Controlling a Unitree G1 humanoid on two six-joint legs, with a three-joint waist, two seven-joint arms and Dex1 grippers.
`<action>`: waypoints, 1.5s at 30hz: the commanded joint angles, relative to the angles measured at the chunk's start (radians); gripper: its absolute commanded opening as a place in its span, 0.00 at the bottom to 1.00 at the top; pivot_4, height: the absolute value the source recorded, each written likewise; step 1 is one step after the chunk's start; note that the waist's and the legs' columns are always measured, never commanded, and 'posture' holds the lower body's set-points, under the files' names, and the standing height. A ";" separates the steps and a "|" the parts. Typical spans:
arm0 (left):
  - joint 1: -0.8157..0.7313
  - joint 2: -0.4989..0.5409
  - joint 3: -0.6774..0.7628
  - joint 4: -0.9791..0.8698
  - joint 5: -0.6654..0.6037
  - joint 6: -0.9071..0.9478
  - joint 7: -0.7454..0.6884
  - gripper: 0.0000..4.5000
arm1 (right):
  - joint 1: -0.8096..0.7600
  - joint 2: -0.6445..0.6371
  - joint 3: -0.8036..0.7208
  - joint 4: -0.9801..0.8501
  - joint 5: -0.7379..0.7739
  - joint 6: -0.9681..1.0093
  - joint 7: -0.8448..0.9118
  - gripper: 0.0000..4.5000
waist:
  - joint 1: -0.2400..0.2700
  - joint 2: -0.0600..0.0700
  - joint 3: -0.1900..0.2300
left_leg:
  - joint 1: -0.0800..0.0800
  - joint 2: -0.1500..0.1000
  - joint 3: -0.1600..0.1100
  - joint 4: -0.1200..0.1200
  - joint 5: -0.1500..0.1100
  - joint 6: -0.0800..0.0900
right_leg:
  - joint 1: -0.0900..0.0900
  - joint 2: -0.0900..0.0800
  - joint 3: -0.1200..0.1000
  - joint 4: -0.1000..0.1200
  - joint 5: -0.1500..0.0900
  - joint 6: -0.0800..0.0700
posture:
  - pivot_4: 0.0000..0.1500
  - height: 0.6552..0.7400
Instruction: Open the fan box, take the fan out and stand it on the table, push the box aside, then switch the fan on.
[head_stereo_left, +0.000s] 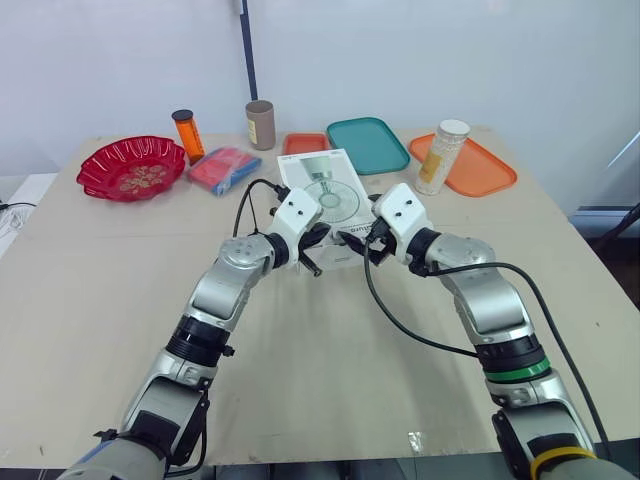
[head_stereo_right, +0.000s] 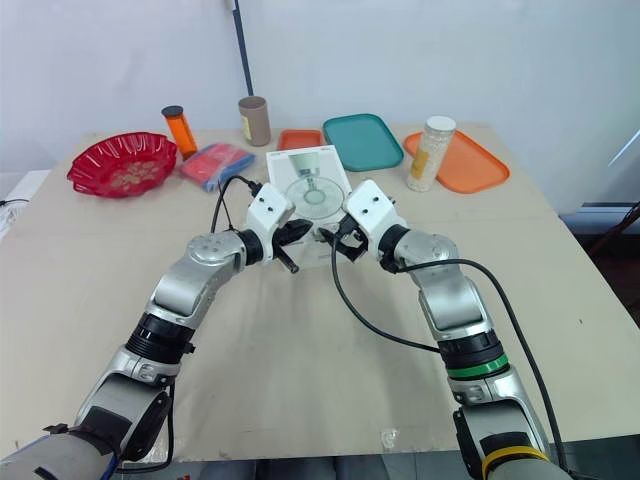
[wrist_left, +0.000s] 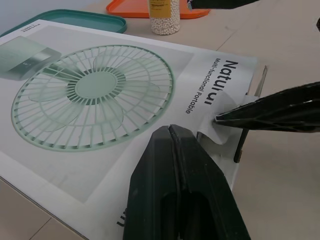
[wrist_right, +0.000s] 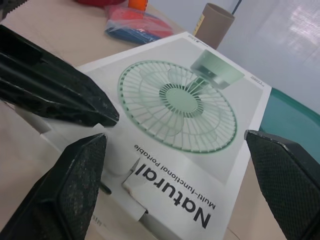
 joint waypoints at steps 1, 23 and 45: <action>0.012 0.000 -0.021 0.001 0.008 0.010 -0.007 0.01 | -0.026 0.003 -0.019 -0.003 -0.003 -0.023 -0.011 1.00 | 0.000 0.000 0.000 | 0.000 0.000 0.000 0.000 0.000 0.000 | 0.000 0.000 0.000 0.000 0.000 0.000 | 1.00 1.00; 0.037 0.028 0.006 -0.048 0.003 0.043 0.005 0.01 | 0.072 -0.055 -0.106 -0.182 0.113 0.066 0.077 1.00 | 0.001 0.000 0.000 | -0.001 0.000 0.000 0.000 0.000 0.000 | 0.000 0.000 0.000 0.000 0.000 0.000 | 1.00 1.00; 0.021 0.049 0.016 -0.048 0.001 0.053 0.010 0.01 | 0.147 -0.145 -0.032 -0.095 0.094 -0.070 0.172 1.00 | 0.000 0.000 0.000 | 0.000 0.000 0.000 0.000 0.000 0.000 | 0.000 0.000 0.000 0.000 0.000 0.000 | 1.00 1.00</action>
